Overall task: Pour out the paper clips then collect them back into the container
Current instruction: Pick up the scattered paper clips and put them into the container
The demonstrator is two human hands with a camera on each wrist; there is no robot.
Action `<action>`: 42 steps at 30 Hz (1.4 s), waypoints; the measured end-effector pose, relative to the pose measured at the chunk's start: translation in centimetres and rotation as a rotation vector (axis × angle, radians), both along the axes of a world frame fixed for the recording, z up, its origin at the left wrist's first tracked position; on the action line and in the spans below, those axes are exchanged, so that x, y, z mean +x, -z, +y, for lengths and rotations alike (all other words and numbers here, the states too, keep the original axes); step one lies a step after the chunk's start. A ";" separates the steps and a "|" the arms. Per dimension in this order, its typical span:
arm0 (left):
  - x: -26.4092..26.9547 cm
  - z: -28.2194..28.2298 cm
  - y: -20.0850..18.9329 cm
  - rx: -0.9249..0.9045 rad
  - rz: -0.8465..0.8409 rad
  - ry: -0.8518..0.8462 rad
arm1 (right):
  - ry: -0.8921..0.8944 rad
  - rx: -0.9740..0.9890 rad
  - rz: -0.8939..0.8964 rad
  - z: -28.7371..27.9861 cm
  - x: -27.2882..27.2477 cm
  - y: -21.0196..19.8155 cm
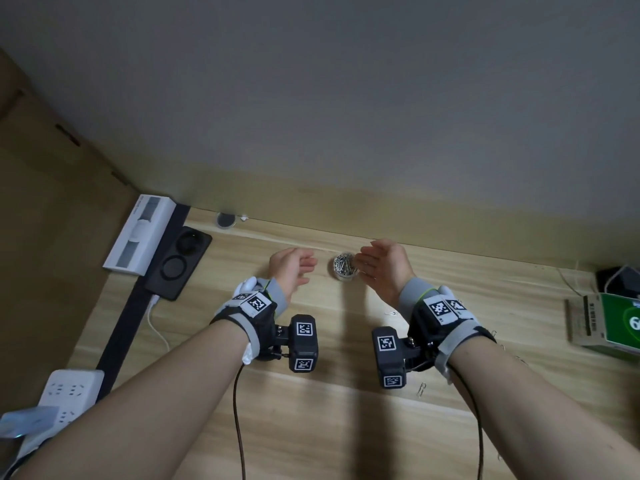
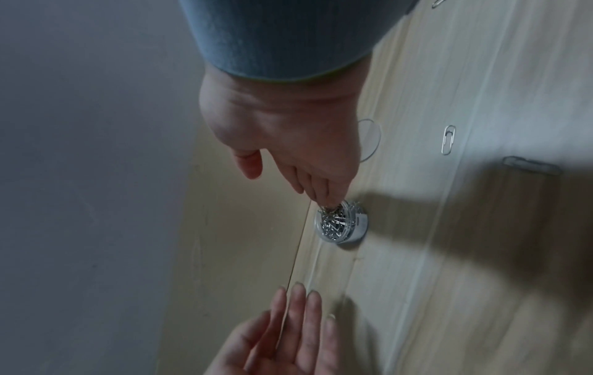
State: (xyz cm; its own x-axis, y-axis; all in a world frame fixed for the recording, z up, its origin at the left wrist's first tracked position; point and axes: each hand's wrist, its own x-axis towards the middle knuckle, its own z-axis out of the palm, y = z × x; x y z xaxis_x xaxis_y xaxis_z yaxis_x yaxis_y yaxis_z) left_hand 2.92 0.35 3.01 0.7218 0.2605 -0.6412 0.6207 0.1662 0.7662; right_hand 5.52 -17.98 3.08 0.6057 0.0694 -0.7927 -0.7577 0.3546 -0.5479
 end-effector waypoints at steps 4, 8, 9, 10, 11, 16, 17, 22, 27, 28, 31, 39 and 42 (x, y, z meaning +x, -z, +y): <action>-0.7 0.5 -0.2 -0.010 0.020 0.031 | 0.017 0.082 -0.031 0.5 -0.2 -0.7; -1.2 0.5 -0.7 -0.024 0.026 0.072 | 0.038 0.030 -0.046 0.6 -0.6 -0.7; -1.3 0.4 -0.8 -0.023 0.027 0.084 | 0.059 -0.001 -0.055 0.3 -0.9 -0.6; -1.4 0.5 -0.9 -0.016 0.028 0.094 | 0.080 -0.035 -0.062 0.0 -1.2 -0.4; -1.4 0.5 -0.8 -0.003 0.028 0.104 | 0.090 -0.067 -0.069 -0.4 -1.5 -0.2; -2.1 -1.1 1.3 0.149 0.027 0.227 | 0.057 -0.239 -0.066 -4.5 -4.7 1.2; -2.2 -1.4 2.0 0.192 0.023 0.253 | 0.055 -0.278 -0.064 -5.2 -5.3 1.6; -4.0 -4.6 6.3 0.493 -0.037 0.566 | 0.029 -0.445 -0.067 -9.2 -8.8 5.4; -4.6 -5.3 8.8 0.682 -0.221 0.635 | -0.112 -0.633 -0.146 -10.0 -9.8 8.3; -4.6 -5.4 9.1 0.691 -0.225 0.636 | -0.147 -0.669 -0.151 -9.9 -9.7 8.5; -4.3 -5.7 9.6 0.717 -0.225 0.634 | -0.258 -0.762 -0.180 -9.4 -9.4 8.6; -4.1 -6.5 9.8 0.781 -0.183 0.691 | -0.649 -1.092 -0.357 -8.9 -9.6 8.9; -4.2 -6.9 9.7 0.833 -0.143 0.741 | -0.663 -1.094 -0.374 -8.8 -9.7 9.2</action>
State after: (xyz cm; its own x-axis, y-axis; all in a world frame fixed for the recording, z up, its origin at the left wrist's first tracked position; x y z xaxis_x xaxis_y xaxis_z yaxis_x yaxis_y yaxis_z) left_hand -1.24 -6.58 -6.69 0.9293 0.0453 -0.3665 0.2515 -0.8043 0.5384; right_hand -4.19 -26.76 -6.09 0.8967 -0.1279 -0.4237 -0.3575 -0.7736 -0.5232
